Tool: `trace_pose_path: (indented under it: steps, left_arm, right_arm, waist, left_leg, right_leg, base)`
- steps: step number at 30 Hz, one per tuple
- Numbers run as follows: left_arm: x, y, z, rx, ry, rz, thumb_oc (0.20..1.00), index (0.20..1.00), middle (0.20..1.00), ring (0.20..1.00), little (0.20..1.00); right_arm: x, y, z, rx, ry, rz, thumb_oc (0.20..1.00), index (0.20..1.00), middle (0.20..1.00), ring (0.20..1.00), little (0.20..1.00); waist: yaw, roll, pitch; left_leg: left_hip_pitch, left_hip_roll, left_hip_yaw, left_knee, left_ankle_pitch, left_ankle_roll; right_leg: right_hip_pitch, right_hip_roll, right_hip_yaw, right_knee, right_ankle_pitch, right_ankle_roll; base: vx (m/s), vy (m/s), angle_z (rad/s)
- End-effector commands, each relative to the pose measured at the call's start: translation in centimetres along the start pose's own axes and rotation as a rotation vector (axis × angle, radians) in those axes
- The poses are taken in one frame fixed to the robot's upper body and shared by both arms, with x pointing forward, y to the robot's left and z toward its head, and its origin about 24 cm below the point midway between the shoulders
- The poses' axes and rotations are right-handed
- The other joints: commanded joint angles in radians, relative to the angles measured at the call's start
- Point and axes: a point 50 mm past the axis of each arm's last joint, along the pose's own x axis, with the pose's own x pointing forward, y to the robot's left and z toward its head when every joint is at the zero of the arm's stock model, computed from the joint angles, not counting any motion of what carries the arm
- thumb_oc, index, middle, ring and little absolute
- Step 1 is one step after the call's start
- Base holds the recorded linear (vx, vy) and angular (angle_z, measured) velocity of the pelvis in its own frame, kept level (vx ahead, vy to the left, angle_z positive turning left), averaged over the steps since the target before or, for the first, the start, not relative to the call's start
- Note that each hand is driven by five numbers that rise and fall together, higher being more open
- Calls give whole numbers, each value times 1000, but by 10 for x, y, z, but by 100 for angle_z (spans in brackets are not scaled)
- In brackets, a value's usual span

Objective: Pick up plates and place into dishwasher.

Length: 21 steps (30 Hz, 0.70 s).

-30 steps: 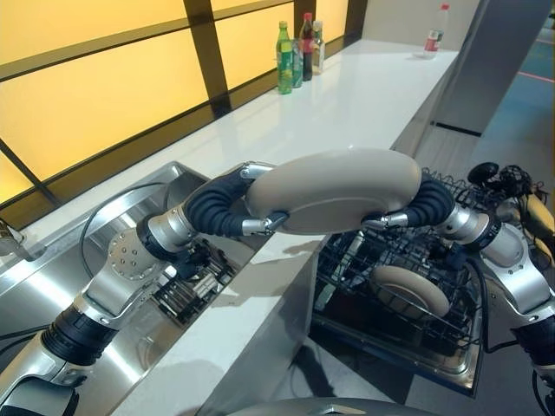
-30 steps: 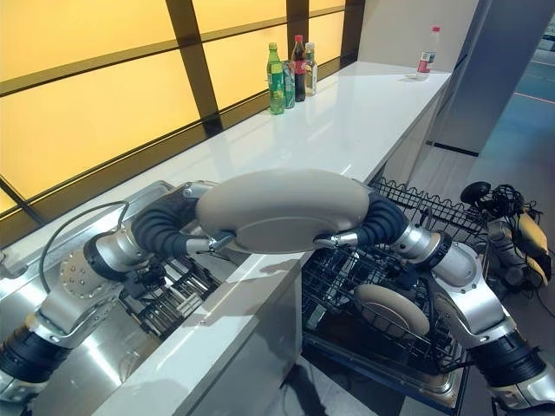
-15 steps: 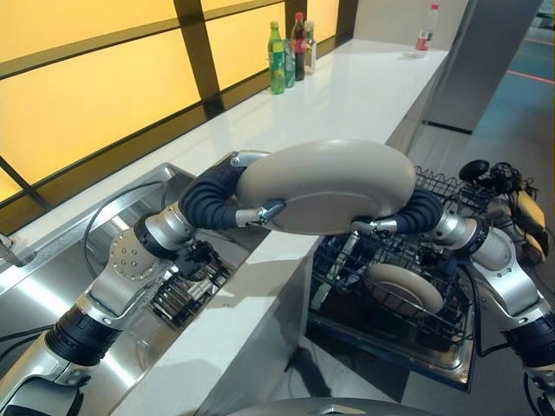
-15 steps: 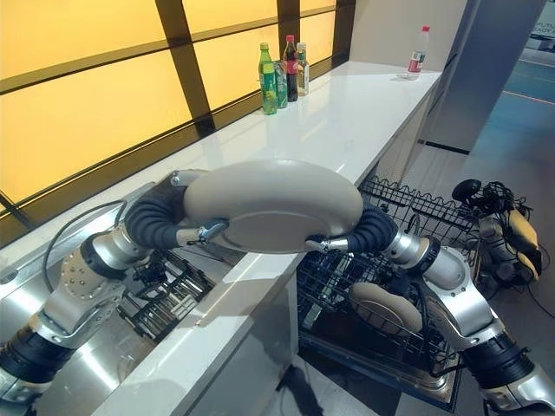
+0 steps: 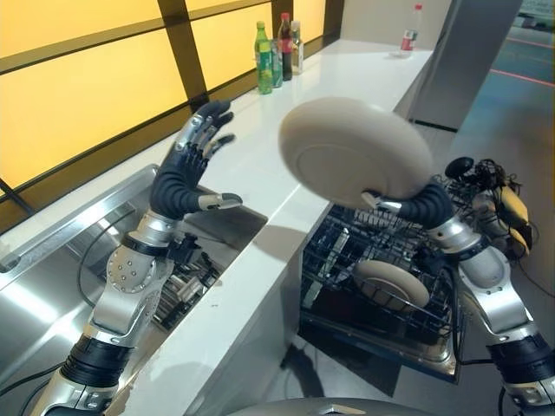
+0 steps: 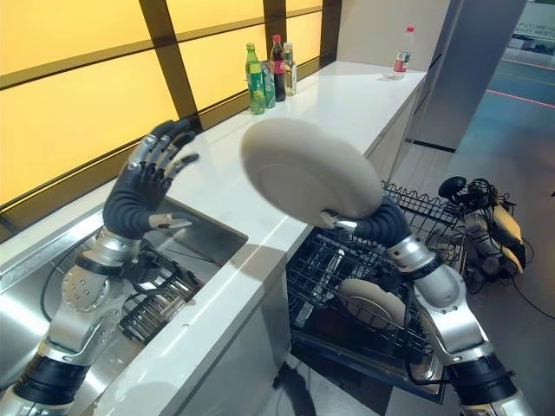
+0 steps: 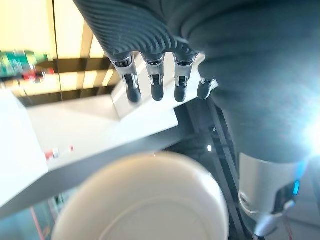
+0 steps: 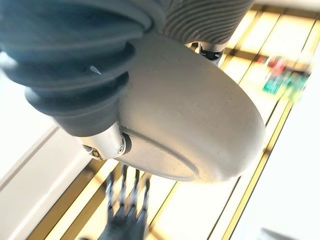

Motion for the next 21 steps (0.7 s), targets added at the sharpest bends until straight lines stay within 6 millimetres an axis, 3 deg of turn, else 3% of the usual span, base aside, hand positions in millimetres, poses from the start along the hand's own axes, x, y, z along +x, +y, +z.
trace_pose_path:
  steps: [1,5,8,10,14,17,21]
  left_arm:
    - [-2,23,6,76,-13,99,1000,1000,1000,1000,1000]
    - [-16,41,5,109,37,158,1000,1000,1000,1000,1000]
    - [-27,53,7,120,77,207,1000,1000,1000,1000,1000]
    - [-32,60,7,116,97,231,1000,1000,1000,1000,1000]
    - [-31,65,2,86,142,267,1000,1000,1000,1000,1000]
    - [-31,69,-2,90,183,289,1000,1000,1000,1000,1000]
    - [-43,80,-5,111,250,326,1000,1000,1000,1000,1000]
  right_arm:
    - [-6,-14,10,-98,-12,-114,200,200,200,200,200]
    - [-27,-32,2,-181,96,-221,200,200,200,200,200]
    - [-44,-38,-3,-251,175,-306,200,200,200,200,200]
    - [-53,-43,-8,-286,229,-351,200,200,200,200,200]
    - [-72,-52,-21,-343,356,-435,200,200,200,200,200]
    - [-83,-57,-32,-373,440,-454,200,200,200,200,200]
    - [-100,-65,-44,-393,548,-432,200,200,200,200,200]
  waist:
    - [-37,-45,-38]
    - [-59,-36,-44]
    - [-69,-37,-24]
    - [-77,-45,-8]
    - [-93,-64,13]
    - [-108,-73,29]
    - [-100,-81,47]
  left_leg:
    - [-37,-25,23,118,-73,30]
    - [14,-42,15,40,-71,50]
    - [28,-55,0,34,-82,72]
    - [38,-59,-9,34,-87,77]
    - [49,-61,-11,42,-100,67]
    - [70,-45,-11,48,-139,56]
    - [71,1,-11,85,-163,49]
  right_leg:
    - [-55,-21,16,51,50,66]
    - [-89,-7,15,138,29,87]
    - [-165,2,7,307,58,119]
    - [-198,-2,21,344,80,134]
    - [-182,-67,79,173,138,161]
    - [-215,-139,158,70,251,196]
    - [-207,-161,165,23,235,216]
  base:
    - [81,152,19]
    - [101,115,-1]
    - [41,36,-5]
    - [53,-38,-1]
    - [102,-169,11]
    - [129,-296,-1]
    - [127,-371,2]
